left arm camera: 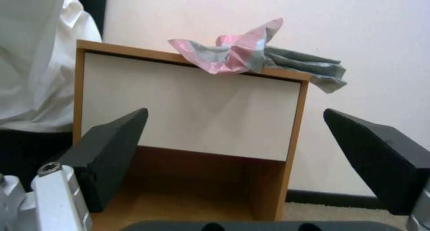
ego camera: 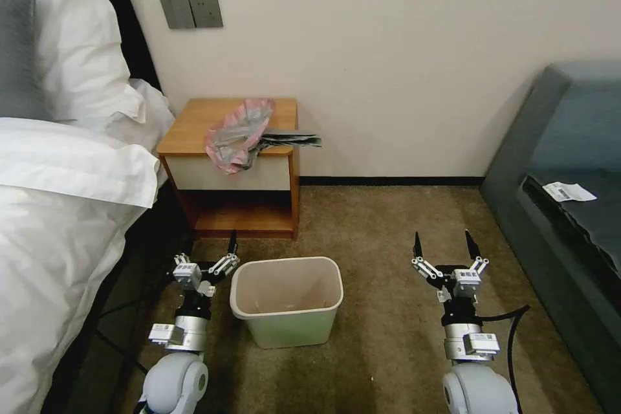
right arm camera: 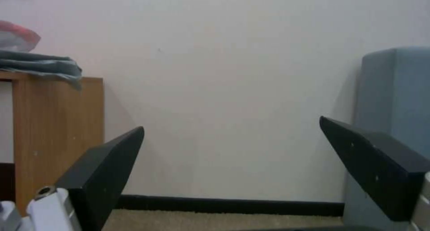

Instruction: Pick up the garbage bag from the table and place it over the trash can.

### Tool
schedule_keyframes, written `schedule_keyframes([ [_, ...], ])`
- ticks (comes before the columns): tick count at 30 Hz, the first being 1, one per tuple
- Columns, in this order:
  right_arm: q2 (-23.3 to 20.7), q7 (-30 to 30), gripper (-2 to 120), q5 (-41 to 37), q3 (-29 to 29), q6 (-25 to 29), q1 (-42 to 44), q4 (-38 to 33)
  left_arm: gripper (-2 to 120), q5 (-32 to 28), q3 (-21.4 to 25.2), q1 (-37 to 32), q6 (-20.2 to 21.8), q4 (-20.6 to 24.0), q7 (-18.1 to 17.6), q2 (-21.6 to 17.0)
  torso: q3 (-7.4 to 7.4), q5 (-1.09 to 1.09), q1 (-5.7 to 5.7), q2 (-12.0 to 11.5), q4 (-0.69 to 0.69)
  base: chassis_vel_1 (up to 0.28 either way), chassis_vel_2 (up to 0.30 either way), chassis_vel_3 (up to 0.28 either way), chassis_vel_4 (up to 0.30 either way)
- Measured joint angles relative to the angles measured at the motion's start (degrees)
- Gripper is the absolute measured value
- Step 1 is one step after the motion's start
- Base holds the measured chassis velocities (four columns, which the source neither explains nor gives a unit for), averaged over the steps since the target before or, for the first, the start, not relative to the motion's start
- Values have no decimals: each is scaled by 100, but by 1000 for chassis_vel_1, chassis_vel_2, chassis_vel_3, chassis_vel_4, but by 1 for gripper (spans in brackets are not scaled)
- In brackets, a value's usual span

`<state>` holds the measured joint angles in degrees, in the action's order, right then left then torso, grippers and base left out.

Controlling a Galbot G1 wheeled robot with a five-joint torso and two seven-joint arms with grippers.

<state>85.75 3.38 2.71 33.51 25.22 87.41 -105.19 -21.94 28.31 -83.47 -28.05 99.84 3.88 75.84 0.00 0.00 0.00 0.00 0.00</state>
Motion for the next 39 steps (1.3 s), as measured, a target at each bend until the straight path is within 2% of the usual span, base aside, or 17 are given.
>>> schedule_keyframes([
  [39, 0, 0, 100, 0, 0, 0, 0, 0, 98, 0, 0, 0, 0, 0, 0, 0, 0, 0, 0, 0, 0, 0, 0, 0, 0],
])
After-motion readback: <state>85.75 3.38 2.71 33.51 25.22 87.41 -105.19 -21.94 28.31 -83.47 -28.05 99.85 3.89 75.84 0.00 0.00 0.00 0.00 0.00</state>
